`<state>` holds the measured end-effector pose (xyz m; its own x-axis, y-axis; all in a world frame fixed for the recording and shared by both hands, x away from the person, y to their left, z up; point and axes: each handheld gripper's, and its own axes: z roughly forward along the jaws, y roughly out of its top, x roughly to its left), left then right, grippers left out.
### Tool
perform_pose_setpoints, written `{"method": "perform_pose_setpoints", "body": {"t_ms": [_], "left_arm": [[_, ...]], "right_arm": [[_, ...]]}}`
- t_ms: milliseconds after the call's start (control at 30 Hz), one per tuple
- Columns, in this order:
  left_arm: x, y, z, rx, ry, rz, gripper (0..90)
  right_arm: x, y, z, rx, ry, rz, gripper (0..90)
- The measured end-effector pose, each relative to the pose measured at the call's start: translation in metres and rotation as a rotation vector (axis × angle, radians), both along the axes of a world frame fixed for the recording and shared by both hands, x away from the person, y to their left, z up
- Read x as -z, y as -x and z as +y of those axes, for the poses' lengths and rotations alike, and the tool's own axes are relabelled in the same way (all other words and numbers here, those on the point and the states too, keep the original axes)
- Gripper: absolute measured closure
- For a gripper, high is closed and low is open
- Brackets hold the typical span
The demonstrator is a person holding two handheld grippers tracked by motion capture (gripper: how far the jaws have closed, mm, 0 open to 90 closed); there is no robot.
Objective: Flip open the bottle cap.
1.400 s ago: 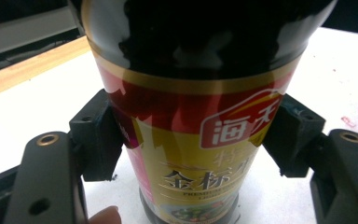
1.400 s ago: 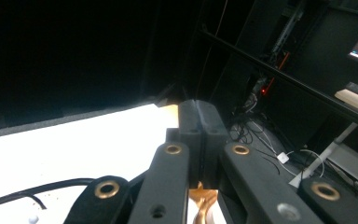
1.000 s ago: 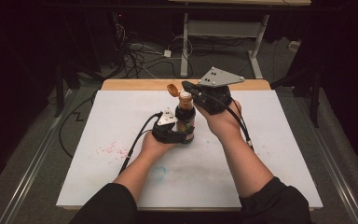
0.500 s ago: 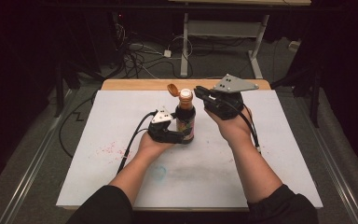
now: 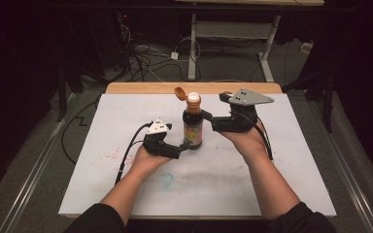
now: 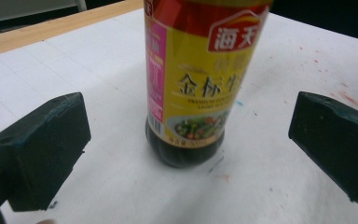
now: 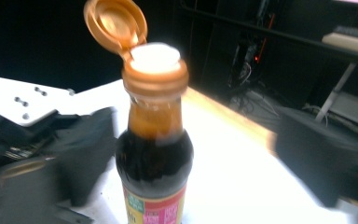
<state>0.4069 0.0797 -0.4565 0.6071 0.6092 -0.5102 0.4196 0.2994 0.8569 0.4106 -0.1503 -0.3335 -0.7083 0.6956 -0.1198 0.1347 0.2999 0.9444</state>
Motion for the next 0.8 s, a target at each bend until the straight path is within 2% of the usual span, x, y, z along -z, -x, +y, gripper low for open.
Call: {"method": "perform_pose_setpoints", "body": {"t_ms": [133,300,533,800], "left_arm": [[0.003,0.006,0.007,0.001,-0.001,0.005,0.0],[0.009,0.013,0.018,-0.028,0.004,0.004,0.0],[0.023,0.021,0.035,-0.055,-0.002,0.023,0.0],[0.030,0.033,0.047,-0.075,-0.036,0.014,0.0]], "right_arm": [[0.013,0.001,-0.004,0.037,-0.010,-0.012,0.1],[0.028,0.002,-0.010,0.046,-0.003,0.009,0.1],[0.060,0.007,-0.019,0.059,0.022,0.051,0.2],[0.100,0.013,-0.034,0.086,0.033,0.112,0.2]]}}
